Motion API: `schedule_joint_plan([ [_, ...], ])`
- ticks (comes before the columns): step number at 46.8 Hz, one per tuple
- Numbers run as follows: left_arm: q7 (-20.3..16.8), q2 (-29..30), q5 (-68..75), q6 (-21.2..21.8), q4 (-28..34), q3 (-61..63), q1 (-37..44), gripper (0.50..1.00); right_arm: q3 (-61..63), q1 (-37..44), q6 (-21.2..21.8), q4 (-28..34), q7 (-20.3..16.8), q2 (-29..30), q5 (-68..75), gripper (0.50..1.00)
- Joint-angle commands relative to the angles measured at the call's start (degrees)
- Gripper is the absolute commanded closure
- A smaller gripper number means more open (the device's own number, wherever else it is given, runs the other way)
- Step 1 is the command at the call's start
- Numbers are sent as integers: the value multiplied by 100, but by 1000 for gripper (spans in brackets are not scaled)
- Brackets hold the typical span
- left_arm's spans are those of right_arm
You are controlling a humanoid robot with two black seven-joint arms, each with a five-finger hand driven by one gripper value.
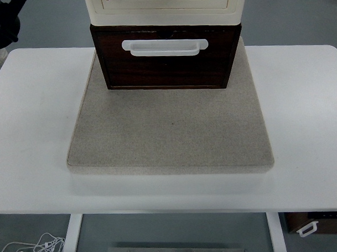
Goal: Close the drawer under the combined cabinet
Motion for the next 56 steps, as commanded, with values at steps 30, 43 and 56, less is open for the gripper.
schedule_joint_plan([
  [30, -701, 1181, -109, 1450, 1076, -2731, -132, 500, 0, -1, 0, 0, 0, 0, 0, 548],
  [43, -789, 1613, -619, 2470, 2209, -2661, -62, 500, 0, -1, 0, 0, 0, 0, 0, 548],
  [56, -798, 1525, -1094, 2717, 3756, -2468, -35, 500, 0, -1, 0, 0, 0, 0, 0, 548],
])
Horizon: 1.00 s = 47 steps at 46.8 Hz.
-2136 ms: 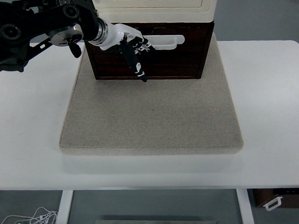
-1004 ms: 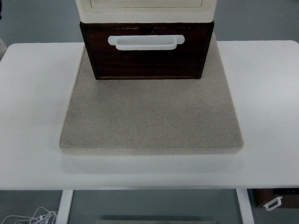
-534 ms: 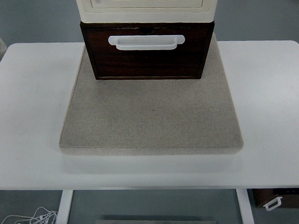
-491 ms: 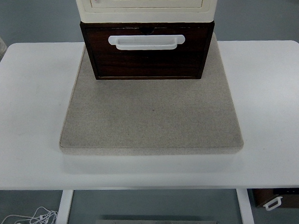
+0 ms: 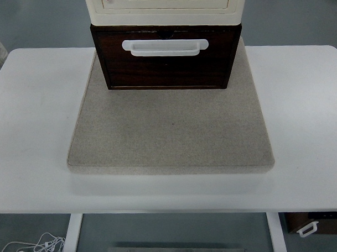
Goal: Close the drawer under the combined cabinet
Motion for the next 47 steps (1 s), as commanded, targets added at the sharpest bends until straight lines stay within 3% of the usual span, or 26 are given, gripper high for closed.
schedule_joint_plan([
  [1, -8, -36, -30, 0, 397, 98, 45, 500, 0, 0, 0, -2, 0, 0, 0, 548],
  [7, -26, -326, -30, -9, 732, 115, 282, 500, 0, 0, 0, -2, 0, 0, 0, 548],
  [20, -35, -853, -100, 0, 837, 124, 1248, 500, 0, 0, 26, -2, 0, 0, -17, 548],
  [37, -43, -1583, -495, -70, 1233, 124, 1512, 500, 9, 0, -9, -2, 0, 0, -26, 548],
  [47, -386, -1961, -829, -132, 1198, 116, 1644, 500, 0, 0, 9, -2, 0, 0, -18, 548],
])
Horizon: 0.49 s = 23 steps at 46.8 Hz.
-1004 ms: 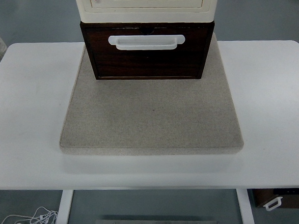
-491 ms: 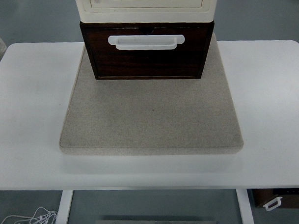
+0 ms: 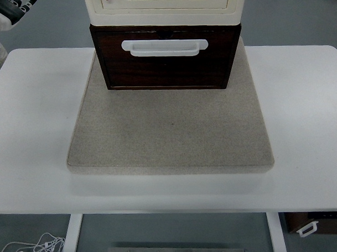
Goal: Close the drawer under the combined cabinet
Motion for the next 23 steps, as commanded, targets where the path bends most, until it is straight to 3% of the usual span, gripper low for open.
schedule_joint_plan([
  [1, -164, -118, -147, -54, 6, -11, 18, 500, -18, 1, 4, 0, 0, 0, 5, 548],
  [23, -708, -654, -482, -81, 102, 147, 132, 500, -9, -26, -5, 0, 0, 0, 14, 548],
])
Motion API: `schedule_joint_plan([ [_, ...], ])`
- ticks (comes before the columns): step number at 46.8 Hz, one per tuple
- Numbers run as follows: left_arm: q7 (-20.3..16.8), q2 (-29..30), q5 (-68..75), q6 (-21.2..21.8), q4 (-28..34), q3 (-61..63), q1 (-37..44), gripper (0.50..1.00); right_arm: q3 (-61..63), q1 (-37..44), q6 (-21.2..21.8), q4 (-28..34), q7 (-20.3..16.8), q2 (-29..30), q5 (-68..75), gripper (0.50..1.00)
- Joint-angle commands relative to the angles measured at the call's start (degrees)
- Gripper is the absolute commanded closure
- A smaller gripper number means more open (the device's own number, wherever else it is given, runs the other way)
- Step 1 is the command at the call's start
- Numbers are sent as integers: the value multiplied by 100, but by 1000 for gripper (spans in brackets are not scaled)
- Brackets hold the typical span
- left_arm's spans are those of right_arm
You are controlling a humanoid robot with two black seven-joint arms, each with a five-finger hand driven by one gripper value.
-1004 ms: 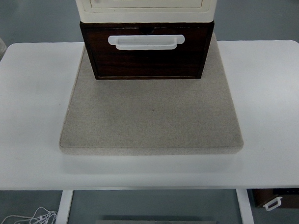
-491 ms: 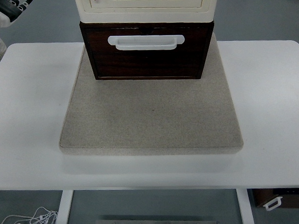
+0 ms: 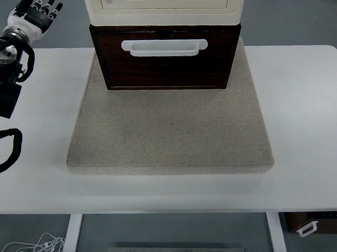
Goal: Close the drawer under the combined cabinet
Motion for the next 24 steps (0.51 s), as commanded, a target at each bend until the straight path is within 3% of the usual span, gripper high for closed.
schedule_joint_plan([
  [1, -183, -30, -5, 1, 10, 18, 0, 500, 2, -21, -1, 0, 0, 0, 8, 548],
  [24, -421, -391, -31, 10, -43, 9, 114, 500, 11, -4, 34, 0, -8, 0, 17, 548],
])
